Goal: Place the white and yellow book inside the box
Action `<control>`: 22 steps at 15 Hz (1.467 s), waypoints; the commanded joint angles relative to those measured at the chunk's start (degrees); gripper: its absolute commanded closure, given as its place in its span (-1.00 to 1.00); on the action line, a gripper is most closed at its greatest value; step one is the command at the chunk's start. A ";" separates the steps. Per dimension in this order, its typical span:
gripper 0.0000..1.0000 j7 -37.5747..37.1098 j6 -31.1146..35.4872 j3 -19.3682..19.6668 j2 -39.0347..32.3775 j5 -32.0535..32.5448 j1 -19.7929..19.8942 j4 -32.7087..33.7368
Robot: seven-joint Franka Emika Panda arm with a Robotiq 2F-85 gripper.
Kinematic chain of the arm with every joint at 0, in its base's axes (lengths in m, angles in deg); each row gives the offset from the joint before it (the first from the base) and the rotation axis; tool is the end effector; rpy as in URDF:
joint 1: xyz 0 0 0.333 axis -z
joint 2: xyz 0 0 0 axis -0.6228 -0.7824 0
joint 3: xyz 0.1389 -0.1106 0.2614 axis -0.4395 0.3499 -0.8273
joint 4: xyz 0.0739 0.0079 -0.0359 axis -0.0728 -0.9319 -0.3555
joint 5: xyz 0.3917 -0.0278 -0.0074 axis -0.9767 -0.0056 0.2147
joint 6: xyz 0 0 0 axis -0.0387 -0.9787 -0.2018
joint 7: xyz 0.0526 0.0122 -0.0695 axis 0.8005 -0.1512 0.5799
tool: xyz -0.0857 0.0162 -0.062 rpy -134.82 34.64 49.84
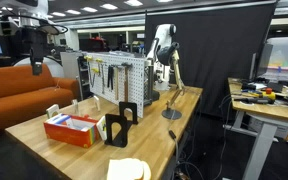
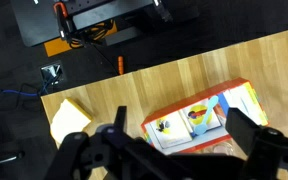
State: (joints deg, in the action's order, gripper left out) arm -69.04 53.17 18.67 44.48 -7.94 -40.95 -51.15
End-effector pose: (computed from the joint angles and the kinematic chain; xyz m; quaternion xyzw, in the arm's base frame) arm 0.4279 0.1833 0.4312 0.9823 -0.1284 -0.0903 0.1026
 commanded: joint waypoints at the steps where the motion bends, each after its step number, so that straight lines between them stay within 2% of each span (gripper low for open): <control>1: -1.00 -0.36 -0.07 2.41 -0.19 0.41 -2.54 0.07; 6: -1.00 -0.29 -0.04 3.89 -0.76 0.57 -3.75 0.06; 13: -1.00 -1.24 0.27 3.85 -1.13 1.10 -3.96 0.09; 15: -1.00 2.24 2.15 4.67 -2.66 -1.15 -4.44 0.90; 20: -1.00 2.02 11.95 6.73 -11.44 5.28 -4.19 3.61; 22: -1.00 3.74 13.95 8.23 -16.54 5.55 -4.66 6.18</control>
State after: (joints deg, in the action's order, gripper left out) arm -67.62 66.06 24.98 33.84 -3.13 -44.37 -49.25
